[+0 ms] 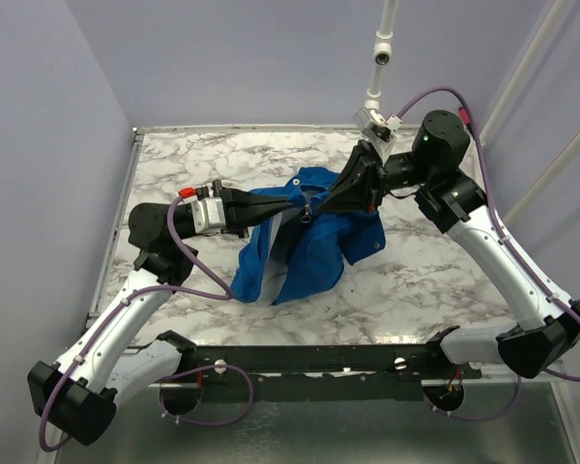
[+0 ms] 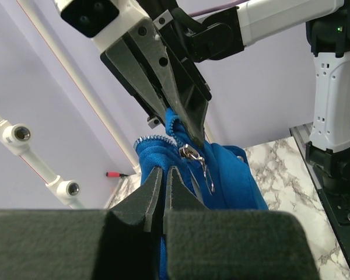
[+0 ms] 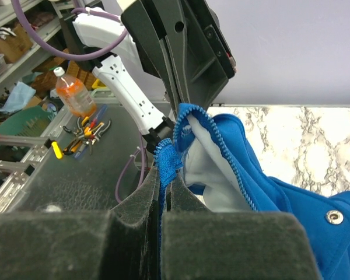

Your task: Zip up the jacket

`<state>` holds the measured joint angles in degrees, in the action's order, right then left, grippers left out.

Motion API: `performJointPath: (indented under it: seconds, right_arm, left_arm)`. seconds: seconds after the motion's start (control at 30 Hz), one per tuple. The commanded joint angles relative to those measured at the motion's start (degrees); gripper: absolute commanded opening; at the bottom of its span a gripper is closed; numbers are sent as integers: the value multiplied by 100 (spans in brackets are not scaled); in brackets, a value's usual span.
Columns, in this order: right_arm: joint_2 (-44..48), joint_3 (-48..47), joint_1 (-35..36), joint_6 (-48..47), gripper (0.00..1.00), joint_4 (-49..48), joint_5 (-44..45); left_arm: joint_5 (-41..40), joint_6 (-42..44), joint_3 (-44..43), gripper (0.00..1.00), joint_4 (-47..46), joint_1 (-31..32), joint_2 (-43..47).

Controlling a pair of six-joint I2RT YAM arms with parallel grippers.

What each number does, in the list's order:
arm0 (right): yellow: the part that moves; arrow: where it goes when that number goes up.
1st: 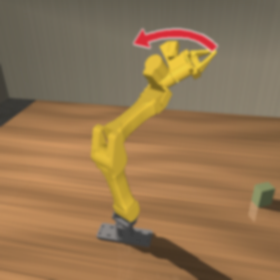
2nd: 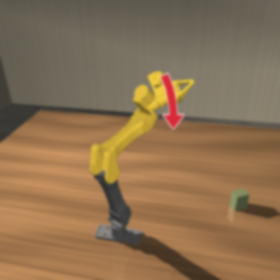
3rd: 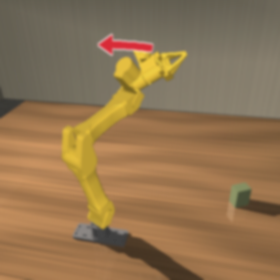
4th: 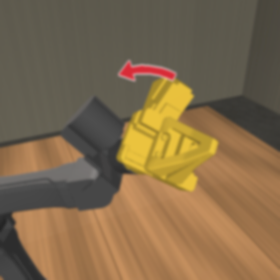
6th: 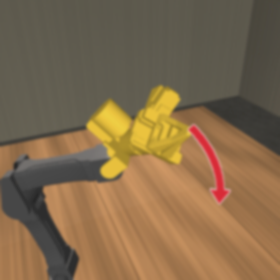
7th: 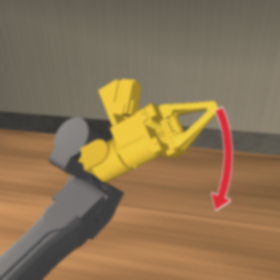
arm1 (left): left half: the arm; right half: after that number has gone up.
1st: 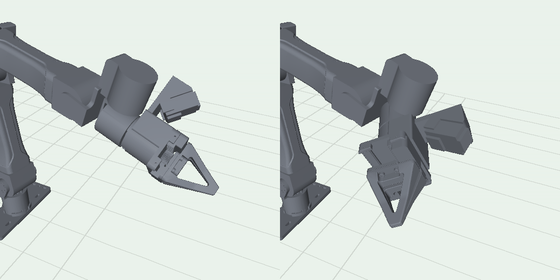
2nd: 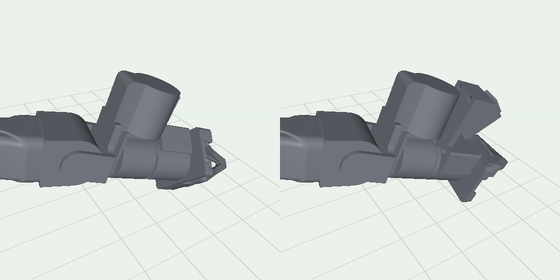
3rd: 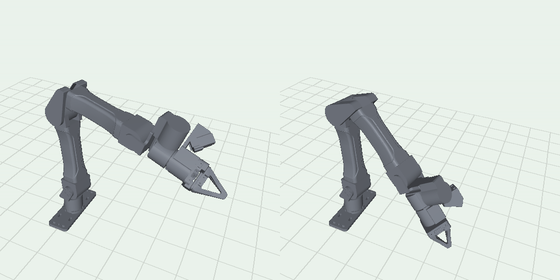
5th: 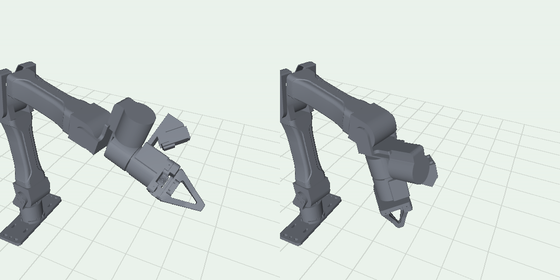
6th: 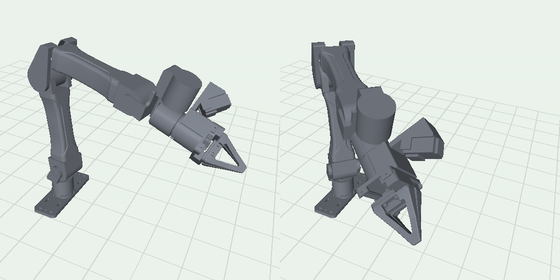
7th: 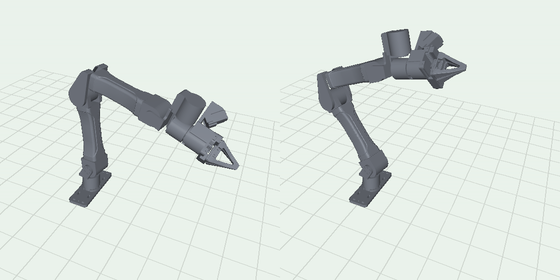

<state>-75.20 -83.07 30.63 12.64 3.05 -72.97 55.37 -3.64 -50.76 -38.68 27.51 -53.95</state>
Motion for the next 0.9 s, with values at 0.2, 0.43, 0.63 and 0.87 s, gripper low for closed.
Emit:
performJointPath:
  seconds: [0.2, 0.43, 0.63, 0.87]
  right_arm:
    - [185, 89, -16, -368, 1, 565, 129]
    - [94, -56, -13, -281, 1, 440, 81]
    - [102, -103, -15, -175, 1, 272, 80]
    - [89, -132, -16, -111, 1, 190, 52]
  left_arm:
    - [-111, -70, -162, 0, -439, 44, 9]
    - [-64, -101, -172, 0, -439, 52, 8]
    - [16, -107, -167, 0, -438, 49, -10]
    - [59, -117, -166, 0, -439, 49, -17]
